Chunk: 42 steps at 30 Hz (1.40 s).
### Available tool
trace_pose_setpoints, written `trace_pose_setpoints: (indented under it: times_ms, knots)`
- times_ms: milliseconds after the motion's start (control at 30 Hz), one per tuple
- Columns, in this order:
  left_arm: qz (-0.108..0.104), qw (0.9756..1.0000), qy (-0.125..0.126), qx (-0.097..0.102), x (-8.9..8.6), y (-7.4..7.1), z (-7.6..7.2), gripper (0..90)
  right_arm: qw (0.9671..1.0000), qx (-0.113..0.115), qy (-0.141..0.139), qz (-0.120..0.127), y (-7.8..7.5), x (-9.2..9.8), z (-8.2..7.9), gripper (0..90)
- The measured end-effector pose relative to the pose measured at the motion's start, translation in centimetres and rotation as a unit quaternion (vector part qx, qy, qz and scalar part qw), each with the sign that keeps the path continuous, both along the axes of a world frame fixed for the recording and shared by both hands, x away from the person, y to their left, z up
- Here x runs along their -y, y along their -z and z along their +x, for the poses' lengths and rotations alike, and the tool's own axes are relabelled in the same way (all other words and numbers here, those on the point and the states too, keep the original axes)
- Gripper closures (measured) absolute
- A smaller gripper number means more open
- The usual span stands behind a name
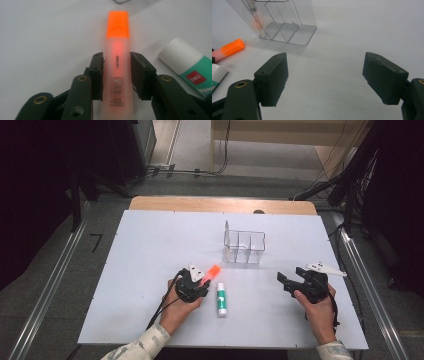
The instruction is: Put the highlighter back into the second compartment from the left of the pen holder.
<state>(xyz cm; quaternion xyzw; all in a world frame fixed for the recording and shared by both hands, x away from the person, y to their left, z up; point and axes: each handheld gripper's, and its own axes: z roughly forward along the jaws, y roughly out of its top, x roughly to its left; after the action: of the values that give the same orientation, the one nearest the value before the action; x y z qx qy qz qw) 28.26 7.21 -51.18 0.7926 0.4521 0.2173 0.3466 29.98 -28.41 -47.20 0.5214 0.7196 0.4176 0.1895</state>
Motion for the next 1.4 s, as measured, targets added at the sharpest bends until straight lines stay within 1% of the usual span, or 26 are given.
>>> trace_pose_setpoints:
  times_ms: [100,167,233,300,400,433,533,667,700,800,1000,1200,1233,1400]
  knots:
    - [-0.003,1.0,-0.001,-0.002,0.0,0.0,0.0,65.2,1.0,-0.001,-0.001,0.0,0.0,-0.1,0.0,19.3]
    - [0.002,1.0,0.002,0.0,0.0,0.0,0.0,65.3,1.0,-0.001,-0.001,0.0,0.0,-0.1,0.0,19.4]
    - [0.001,1.0,0.004,0.0,-0.1,0.0,0.0,65.5,1.0,-0.001,-0.001,0.0,0.0,-0.1,0.0,19.3]
    - [-0.001,1.0,0.005,-0.001,-0.2,0.0,0.1,65.9,1.0,-0.002,-0.001,0.001,0.0,-0.1,0.0,19.3]
    - [-0.01,0.9999,0.005,-0.003,-0.3,0.0,0.1,66.0,1.0,0.0,-0.001,0.002,0.0,-0.1,0.0,19.4]
    - [-0.011,0.9999,0.006,-0.006,-0.4,0.0,0.2,66.0,1.0,-0.001,-0.001,0.002,0.0,0.0,0.0,19.3]
    - [-0.014,0.9999,0.006,-0.005,-0.4,0.0,0.2,66.2,1.0,-0.002,-0.002,0.003,0.1,0.0,0.0,19.4]
    - [-0.028,0.9996,0.001,-0.006,-0.6,0.0,0.2,66.3,1.0,-0.002,-0.002,0.004,0.1,0.0,0.0,19.4]
    - [-0.028,0.9996,0.003,-0.008,-0.7,0.0,0.3,66.3,1.0,-0.001,-0.003,0.003,0.1,0.0,0.0,19.4]
    - [-0.029,0.9996,-0.004,-0.007,-1.1,-0.1,0.4,66.4,1.0,-0.002,-0.002,0.004,0.1,0.0,0.0,19.4]
    - [-0.048,0.9988,-0.015,0.001,-1.7,-0.6,0.4,66.4,1.0,-0.004,-0.003,0.004,0.1,-0.1,0.0,19.4]
    - [-0.059,0.9981,-0.016,0.008,-1.9,-1.0,0.3,66.4,1.0,-0.004,-0.002,0.004,0.1,-0.1,0.0,19.4]
    - [-0.057,0.9982,-0.015,0.007,-2.0,-1.0,0.3,66.4,1.0,-0.004,-0.002,0.005,0.1,-0.1,0.0,19.4]
    - [-0.068,0.9974,-0.017,0.015,-2.0,-1.3,0.1,66.4,1.0,-0.004,-0.003,0.006,0.1,-0.1,0.0,19.4]
